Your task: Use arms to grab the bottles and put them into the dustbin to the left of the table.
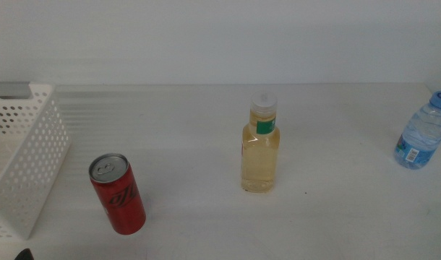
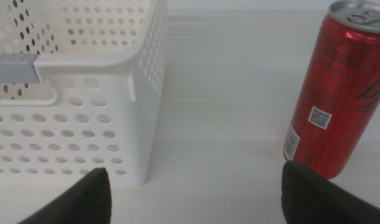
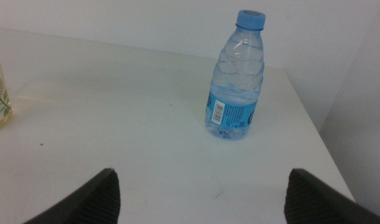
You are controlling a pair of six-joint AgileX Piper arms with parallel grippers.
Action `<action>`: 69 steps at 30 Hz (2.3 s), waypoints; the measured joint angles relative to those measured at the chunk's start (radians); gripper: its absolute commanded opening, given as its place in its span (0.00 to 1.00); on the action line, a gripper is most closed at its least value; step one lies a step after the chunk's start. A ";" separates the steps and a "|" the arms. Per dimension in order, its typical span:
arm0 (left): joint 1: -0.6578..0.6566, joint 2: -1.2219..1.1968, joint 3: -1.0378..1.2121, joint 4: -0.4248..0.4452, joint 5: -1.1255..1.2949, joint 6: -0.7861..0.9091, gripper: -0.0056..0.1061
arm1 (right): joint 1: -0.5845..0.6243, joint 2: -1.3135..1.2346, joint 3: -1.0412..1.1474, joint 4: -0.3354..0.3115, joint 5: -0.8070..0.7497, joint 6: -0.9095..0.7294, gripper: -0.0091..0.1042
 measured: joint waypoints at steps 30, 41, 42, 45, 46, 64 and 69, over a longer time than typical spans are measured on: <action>-0.354 0.607 0.000 -0.053 -0.532 0.042 0.86 | 0.000 0.000 0.000 0.000 0.000 0.000 0.70; -0.483 0.970 0.000 -0.046 -0.964 0.003 0.86 | 0.000 0.000 0.000 0.000 0.000 0.000 0.70; -0.484 1.001 0.000 -0.037 -0.997 -0.004 0.86 | 0.000 0.000 0.000 0.000 0.000 0.000 0.70; -0.487 1.071 0.000 0.009 -1.095 -0.011 0.86 | 0.000 0.000 0.000 0.000 0.000 0.000 0.70; -0.487 1.087 0.000 0.028 -1.128 -0.011 0.86 | 0.000 0.000 0.000 0.000 0.000 0.000 0.70; -0.487 1.114 -0.007 0.069 -1.303 -0.013 0.86 | 0.000 0.000 0.000 0.000 0.000 0.000 0.70; -0.487 1.125 -0.007 0.065 -1.305 -0.014 0.86 | 0.000 0.000 0.000 0.000 0.000 0.000 0.70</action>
